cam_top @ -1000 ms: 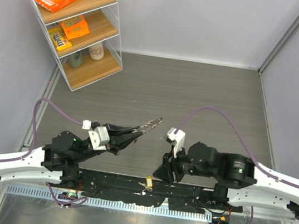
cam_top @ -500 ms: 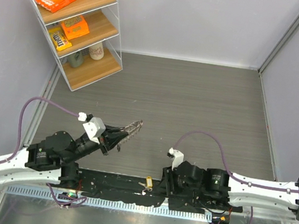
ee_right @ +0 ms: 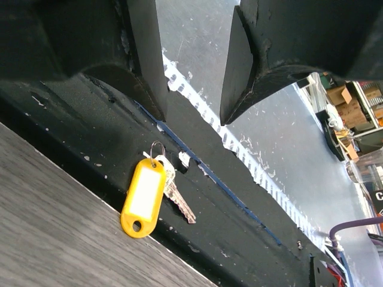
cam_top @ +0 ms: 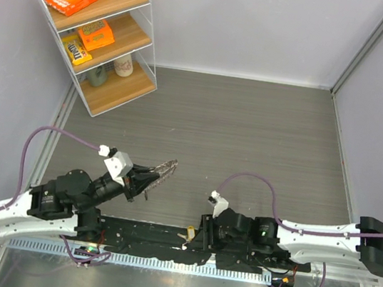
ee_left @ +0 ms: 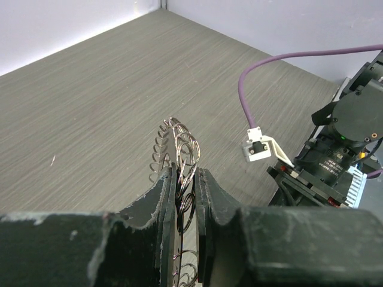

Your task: Put the keys on the keyring

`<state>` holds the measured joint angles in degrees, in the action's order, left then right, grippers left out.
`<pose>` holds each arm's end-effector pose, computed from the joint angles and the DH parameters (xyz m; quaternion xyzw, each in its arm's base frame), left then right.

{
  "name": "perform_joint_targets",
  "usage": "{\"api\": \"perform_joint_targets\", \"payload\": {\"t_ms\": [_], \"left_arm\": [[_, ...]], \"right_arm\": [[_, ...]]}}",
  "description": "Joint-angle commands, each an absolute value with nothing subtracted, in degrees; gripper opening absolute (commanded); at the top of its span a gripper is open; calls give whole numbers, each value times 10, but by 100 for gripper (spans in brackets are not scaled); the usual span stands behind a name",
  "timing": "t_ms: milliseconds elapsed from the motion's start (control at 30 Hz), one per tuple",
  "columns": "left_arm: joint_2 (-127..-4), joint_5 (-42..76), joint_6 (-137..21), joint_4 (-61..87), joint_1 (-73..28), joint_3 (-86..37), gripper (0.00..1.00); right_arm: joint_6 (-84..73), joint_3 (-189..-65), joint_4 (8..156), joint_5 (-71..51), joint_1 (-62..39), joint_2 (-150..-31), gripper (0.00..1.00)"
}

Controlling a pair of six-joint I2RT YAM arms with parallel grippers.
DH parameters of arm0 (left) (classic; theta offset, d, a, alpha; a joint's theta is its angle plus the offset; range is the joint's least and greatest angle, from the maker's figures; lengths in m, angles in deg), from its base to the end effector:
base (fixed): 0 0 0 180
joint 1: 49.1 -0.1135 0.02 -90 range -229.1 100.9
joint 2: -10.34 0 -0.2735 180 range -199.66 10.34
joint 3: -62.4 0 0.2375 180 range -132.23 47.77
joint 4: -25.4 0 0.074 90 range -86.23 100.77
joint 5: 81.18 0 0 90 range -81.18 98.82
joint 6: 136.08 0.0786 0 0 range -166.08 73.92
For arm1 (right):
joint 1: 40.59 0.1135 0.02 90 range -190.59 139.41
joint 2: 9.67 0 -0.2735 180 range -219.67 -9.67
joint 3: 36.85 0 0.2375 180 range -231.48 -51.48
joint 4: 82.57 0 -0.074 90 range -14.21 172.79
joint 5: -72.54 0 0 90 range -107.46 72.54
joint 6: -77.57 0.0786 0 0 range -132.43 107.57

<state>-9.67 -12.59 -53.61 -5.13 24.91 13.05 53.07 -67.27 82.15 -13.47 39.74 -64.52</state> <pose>0.0599 -0.1048 0.3204 0.2761 0.6584 -0.3485 0.6074 0.0275 0.1942 0.1415 -0.1314 0.8952 0.4152 0.0946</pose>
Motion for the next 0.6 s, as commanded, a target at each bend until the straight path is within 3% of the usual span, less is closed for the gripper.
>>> {"api": "perform_joint_targets", "payload": {"t_ms": [0,567], "left_arm": [[-70,-122,-543,-34,249,122,0],[-47,-115,-543,-50,249,120,0]], "right_arm": [[560,-674,858,-148,404,-660,47],[603,-655,899,-197,404,-721,43]]}}
